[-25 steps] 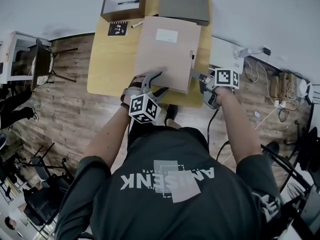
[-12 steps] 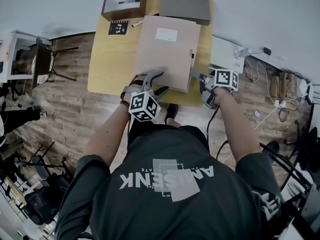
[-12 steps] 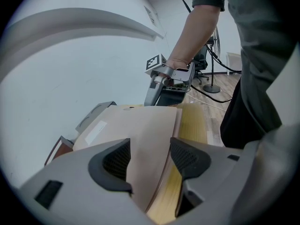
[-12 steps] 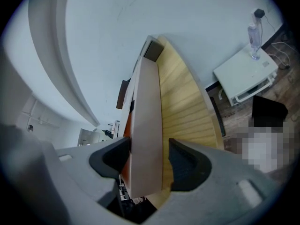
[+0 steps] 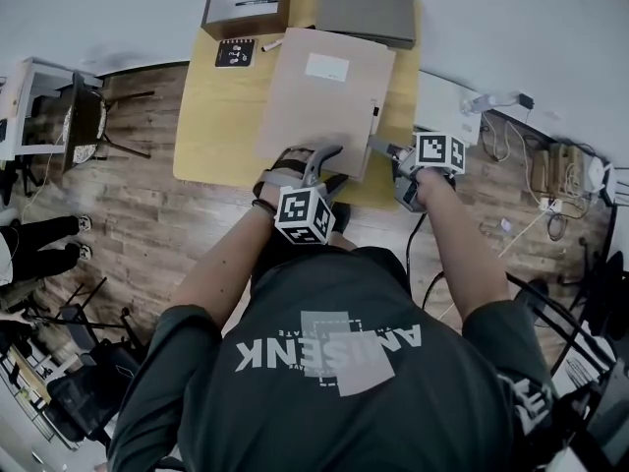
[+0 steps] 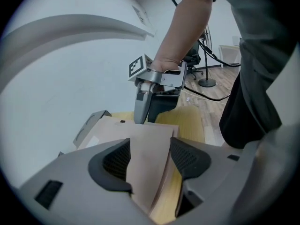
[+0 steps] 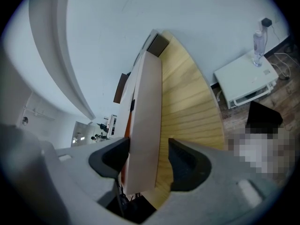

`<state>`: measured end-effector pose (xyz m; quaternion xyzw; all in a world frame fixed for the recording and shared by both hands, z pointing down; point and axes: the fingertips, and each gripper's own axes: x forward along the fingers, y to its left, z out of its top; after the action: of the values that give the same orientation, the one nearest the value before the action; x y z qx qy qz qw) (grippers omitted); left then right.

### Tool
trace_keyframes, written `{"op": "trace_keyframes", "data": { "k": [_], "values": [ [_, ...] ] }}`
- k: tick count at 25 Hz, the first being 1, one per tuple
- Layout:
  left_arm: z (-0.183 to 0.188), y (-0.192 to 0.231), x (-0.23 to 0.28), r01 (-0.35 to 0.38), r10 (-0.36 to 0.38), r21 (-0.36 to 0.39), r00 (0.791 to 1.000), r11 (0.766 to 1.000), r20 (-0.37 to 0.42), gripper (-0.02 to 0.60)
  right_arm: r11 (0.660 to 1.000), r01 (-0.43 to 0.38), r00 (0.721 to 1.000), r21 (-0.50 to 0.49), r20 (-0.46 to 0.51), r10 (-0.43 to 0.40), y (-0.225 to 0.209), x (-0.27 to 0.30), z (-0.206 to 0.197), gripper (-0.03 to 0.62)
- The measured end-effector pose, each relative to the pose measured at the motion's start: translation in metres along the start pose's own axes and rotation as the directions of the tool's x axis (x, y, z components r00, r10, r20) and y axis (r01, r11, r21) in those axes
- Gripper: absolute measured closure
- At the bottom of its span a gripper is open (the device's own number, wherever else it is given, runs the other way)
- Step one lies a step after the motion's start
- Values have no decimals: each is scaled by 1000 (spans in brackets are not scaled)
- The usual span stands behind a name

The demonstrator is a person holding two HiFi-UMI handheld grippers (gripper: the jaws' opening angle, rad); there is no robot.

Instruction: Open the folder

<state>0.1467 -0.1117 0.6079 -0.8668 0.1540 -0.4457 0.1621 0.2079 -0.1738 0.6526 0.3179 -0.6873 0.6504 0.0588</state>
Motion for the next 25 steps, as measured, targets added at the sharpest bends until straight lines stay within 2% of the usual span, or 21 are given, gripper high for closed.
{"op": "trace_keyframes", "data": {
  "k": [5,11,15,19,22,25],
  "values": [
    [9,0,-1,-60,56,179,998,982,31,313,999,13,1000,-31,-20,-13,1,1,4,332],
    [-1,1,-7,-46,51,199,998,979,-20,314,999,11,1000,-49,-20,-12,0,1,3,332],
    [4,2,-10,-79,82,252,997,965,-1,313,998,18,1000,-62,-25,-19,0,0,2,331],
    [17,16,-28,-171,157,219,984,960,80,312,997,20,1000,-71,-22,-22,1,-1,3,329],
    [19,26,-40,-237,223,117,967,964,122,313,997,18,1000,-72,-19,-20,0,-2,3,329],
    [14,25,-36,-236,228,67,968,969,108,314,997,20,1000,-72,-22,-21,0,0,2,330]
  ]
}}
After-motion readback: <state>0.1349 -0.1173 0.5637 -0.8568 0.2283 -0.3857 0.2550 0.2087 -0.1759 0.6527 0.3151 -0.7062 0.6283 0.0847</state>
